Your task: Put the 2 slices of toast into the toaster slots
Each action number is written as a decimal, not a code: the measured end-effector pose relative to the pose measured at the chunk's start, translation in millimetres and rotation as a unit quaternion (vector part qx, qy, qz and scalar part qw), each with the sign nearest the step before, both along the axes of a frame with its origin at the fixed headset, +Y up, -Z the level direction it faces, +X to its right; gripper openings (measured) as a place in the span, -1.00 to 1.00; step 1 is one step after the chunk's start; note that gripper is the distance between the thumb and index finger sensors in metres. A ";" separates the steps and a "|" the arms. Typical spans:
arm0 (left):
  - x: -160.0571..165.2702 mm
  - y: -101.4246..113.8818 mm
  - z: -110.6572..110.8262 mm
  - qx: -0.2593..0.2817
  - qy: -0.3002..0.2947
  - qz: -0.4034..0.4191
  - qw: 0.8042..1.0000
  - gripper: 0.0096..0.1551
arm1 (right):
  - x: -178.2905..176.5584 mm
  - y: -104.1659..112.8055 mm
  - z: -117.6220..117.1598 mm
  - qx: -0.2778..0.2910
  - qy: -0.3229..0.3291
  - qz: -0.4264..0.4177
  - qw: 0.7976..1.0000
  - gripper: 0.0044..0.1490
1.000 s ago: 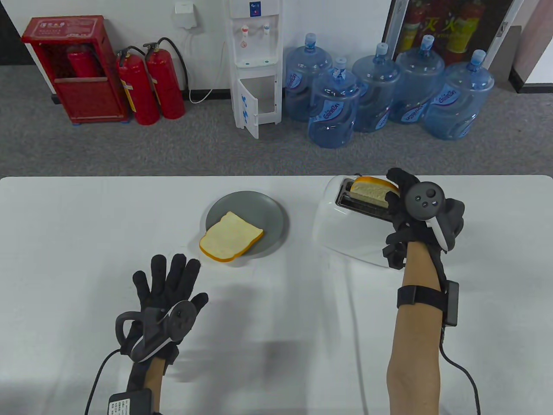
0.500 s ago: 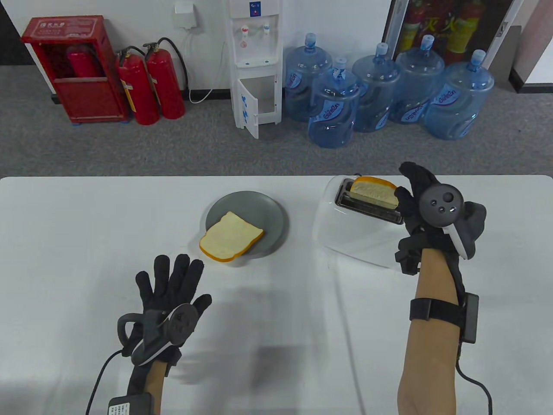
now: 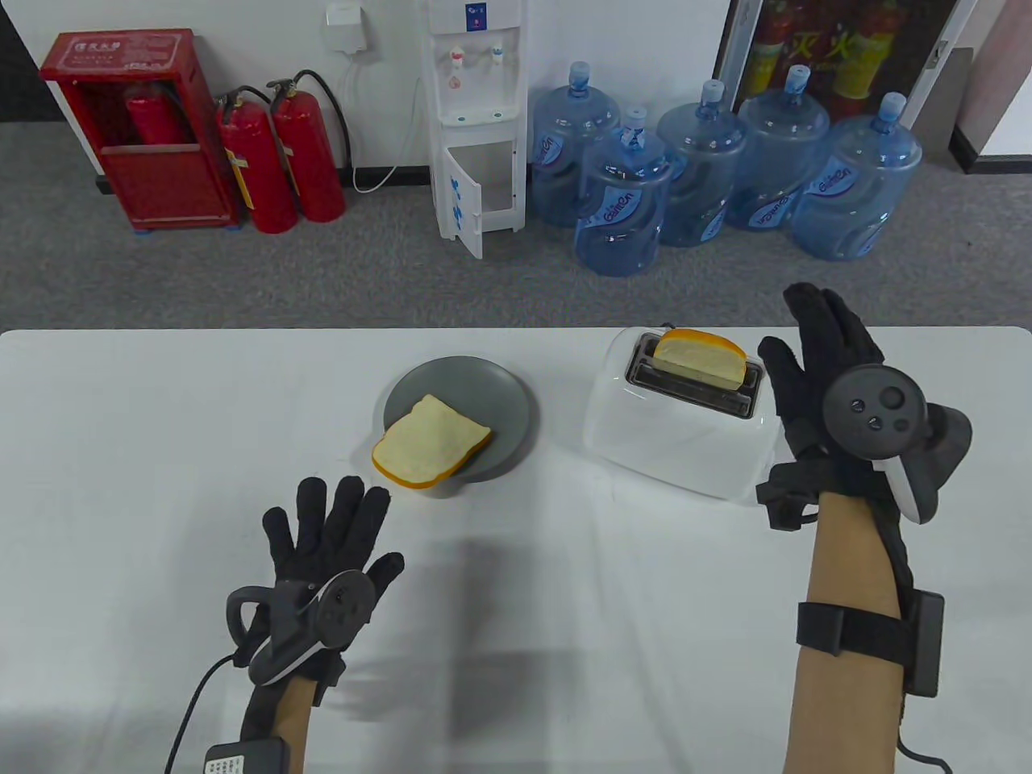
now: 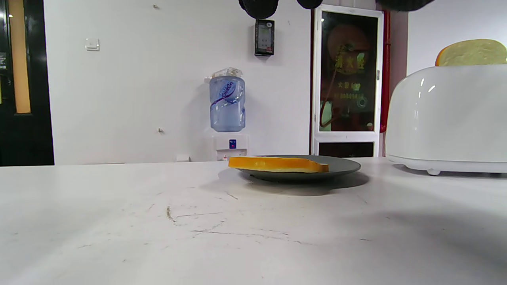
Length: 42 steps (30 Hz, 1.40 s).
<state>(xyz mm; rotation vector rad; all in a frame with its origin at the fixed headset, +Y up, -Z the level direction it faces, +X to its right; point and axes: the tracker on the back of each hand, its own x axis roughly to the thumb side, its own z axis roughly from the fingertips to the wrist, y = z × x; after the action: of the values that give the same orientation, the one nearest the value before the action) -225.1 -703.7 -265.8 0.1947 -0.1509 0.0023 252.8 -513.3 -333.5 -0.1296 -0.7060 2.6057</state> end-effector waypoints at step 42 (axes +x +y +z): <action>12.4 -1.8 1.9 -0.003 -0.018 -0.018 1.000 -0.14 | -111.0 -57.5 97.4 0.106 0.215 0.099 0.966 -0.15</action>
<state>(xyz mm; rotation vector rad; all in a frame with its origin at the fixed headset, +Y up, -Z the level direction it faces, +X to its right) -212.7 -705.5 -264.0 0.1860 -0.1898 -0.0300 141.8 -570.8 -236.2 0.5819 -0.8603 2.5855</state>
